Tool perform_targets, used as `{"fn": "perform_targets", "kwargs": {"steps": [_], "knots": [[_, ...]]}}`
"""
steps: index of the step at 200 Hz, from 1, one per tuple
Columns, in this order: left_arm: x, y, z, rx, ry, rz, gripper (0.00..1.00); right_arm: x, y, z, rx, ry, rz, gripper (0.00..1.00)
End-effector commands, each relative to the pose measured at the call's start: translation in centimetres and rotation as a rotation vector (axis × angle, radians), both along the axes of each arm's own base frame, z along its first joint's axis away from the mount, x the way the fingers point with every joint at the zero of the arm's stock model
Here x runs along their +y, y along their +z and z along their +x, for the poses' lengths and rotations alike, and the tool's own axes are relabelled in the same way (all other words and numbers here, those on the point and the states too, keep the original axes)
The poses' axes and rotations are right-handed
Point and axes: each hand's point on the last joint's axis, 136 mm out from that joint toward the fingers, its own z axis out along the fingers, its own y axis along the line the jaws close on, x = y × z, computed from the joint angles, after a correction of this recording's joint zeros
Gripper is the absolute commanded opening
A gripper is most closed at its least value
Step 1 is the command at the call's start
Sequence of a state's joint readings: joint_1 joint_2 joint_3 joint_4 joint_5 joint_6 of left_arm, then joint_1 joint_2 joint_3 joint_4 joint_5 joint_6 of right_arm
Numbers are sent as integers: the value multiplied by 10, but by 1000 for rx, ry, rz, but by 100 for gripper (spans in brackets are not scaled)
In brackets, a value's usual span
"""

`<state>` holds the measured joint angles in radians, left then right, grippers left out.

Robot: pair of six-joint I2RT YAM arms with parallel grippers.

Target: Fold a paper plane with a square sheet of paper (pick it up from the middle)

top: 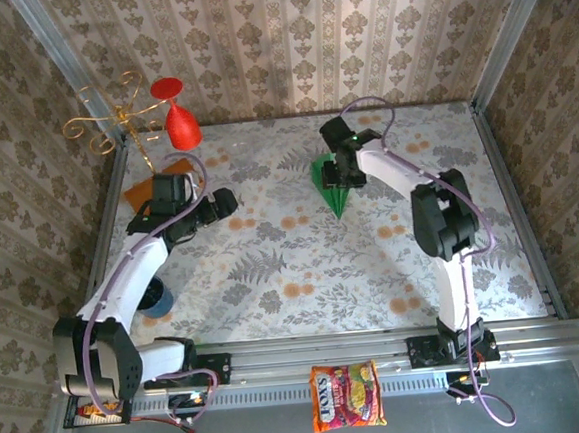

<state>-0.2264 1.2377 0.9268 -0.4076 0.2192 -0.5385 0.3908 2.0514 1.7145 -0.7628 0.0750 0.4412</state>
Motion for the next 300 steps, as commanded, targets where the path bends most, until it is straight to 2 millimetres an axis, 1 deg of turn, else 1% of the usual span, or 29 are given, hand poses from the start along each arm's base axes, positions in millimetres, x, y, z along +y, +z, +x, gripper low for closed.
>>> {"fn": "perform_targets", "kwargs": {"steps": [1,14,22,29,37,41,42,51,60,66,68,70,76,82,100,115,127,145,175,190,199,214,238,256,267,289,295,297,300], "knots": [[15,15,5,-56,22,60,100,-14,38,-7,-84,-24,13,60],[24,19,7,-89,46,101,100,-26,51,-12,-134,-54,24,64],[30,19,9,-116,59,132,100,-38,63,-16,-187,-82,22,67],[36,21,9,-142,79,158,100,-47,69,-20,-225,-101,16,69],[44,20,10,-166,113,189,100,-63,77,-25,-288,-129,2,72],[48,20,10,-183,127,202,100,-68,84,-24,-333,-139,5,74],[49,21,10,-189,129,206,100,-70,82,-26,-330,-140,0,74],[57,20,9,-224,159,239,100,-87,92,-32,-404,-168,-16,78],[65,20,8,-261,188,273,100,-105,97,-40,-460,-195,-41,82],[72,20,8,-290,210,301,100,-117,103,-46,-503,-218,-58,87],[74,20,8,-297,217,310,99,-121,99,-48,-505,-224,-68,88],[77,20,7,-302,228,321,100,-126,106,-51,-529,-233,-69,90],[84,19,5,-317,252,352,100,-137,109,-57,-565,-254,-89,96],[91,20,4,-335,273,385,100,-150,111,-64,-594,-282,-116,100],[109,18,-2,-380,319,487,100,-189,113,-84,-673,-389,-220,100],[122,15,-5,-405,364,550,100,-218,105,-99,-706,-484,-281,100],[130,11,-4,-422,389,571,100,-234,95,-106,-714,-537,-301,100],[136,0,2,-451,389,594,100,-248,77,-110,-714,-567,-328,100],[146,-24,12,-456,341,620,100,-260,52,-108,-683,-567,-391,100],[147,-31,15,-467,310,605,100,-257,39,-100,-674,-519,-383,100],[146,-32,17,-490,291,588,100,-255,35,-97,-694,-502,-377,100],[144,-36,19,-534,272,567,100,-246,35,-91,-748,-457,-336,100],[132,-41,23,-585,197,538,100,-233,40,-84,-818,-372,-292,100],[126,-44,25,-617,167,527,100,-223,33,-80,-838,-321,-249,100],[123,-42,27,-631,151,523,100,-216,33,-79,-869,-293,-217,100],[119,-42,34,-657,129,518,100,-212,29,-78,-902,-273,-209,100],[118,-43,36,-664,125,519,100,-210,32,-77,-921,-266,-202,100],[118,-44,37,-665,124,519,100,-210,26,-76,-906,-260,-204,100],[118,-45,38,-667,123,521,100,-209,22,-76,-900,-251,-202,100]]}}
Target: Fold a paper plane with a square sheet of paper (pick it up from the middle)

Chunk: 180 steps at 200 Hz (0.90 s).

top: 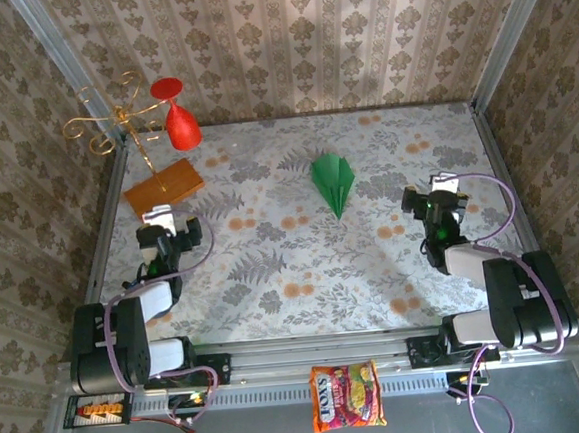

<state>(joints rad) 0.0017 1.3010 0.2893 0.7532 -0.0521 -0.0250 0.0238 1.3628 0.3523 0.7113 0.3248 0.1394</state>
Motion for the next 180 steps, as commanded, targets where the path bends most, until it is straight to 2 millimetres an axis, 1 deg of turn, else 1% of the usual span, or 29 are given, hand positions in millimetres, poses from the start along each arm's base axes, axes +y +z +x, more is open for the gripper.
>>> {"fn": "perform_targets", "kwargs": {"steps": [1,20,42,52,64,78,117,130,180], "knots": [[-7,16,12,-98,-62,23,100,11,11,11,-95,75,-10,100],[-7,6,19,-96,-62,29,100,16,9,14,-93,102,-17,100],[-5,-7,24,-71,-51,24,100,19,3,17,-73,121,-17,100],[-4,-7,29,-78,-45,33,100,19,-2,18,-72,117,-20,100],[-3,-12,31,-33,-43,25,100,18,-6,21,-67,114,-24,100],[-4,-13,37,-13,-41,39,100,20,-7,25,-39,120,-22,100],[-6,-14,37,1,-22,84,100,20,-8,27,-27,115,-25,100],[-11,-13,37,-7,-34,104,100,20,-8,27,-26,115,-25,100],[-13,-14,38,0,-46,93,100,20,-8,27,-25,114,-25,100]]}}
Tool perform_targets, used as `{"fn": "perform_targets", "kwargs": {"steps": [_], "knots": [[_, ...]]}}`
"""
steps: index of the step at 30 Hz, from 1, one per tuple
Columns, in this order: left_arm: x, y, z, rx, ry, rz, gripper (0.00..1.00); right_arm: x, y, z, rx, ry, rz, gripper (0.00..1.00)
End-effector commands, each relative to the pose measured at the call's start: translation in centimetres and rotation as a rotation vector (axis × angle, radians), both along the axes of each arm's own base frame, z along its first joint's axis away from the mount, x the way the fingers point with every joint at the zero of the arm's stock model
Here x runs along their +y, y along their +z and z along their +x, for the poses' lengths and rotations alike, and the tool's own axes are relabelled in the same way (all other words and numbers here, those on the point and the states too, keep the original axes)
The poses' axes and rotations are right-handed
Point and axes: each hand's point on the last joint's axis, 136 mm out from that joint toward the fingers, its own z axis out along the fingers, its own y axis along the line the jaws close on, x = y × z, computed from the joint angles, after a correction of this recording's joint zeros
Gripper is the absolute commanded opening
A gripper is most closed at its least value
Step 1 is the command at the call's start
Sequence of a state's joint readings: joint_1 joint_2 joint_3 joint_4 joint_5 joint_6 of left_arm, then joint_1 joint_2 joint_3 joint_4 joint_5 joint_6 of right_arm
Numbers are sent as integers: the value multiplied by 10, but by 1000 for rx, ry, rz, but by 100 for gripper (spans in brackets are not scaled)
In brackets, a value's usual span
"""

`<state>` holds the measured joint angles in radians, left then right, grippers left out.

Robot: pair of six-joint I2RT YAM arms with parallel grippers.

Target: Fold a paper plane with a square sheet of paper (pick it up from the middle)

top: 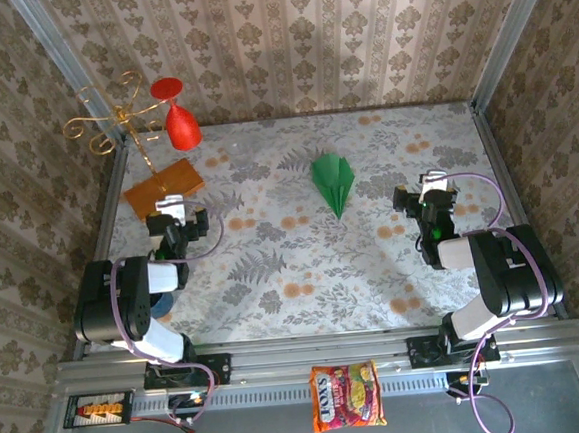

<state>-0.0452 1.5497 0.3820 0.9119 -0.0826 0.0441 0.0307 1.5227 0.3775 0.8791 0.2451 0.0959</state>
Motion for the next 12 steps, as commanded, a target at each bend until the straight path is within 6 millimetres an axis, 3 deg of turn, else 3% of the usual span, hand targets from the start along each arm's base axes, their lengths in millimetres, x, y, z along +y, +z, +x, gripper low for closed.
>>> {"fn": "perform_targets", "kwargs": {"steps": [1,12], "knots": [[1,2,3,-2,-5,17,100,4,3,4,-4,18,-15,100],[1,1,4,9,-20,2,100,3,4,4,-8,18,-16,100]]}}
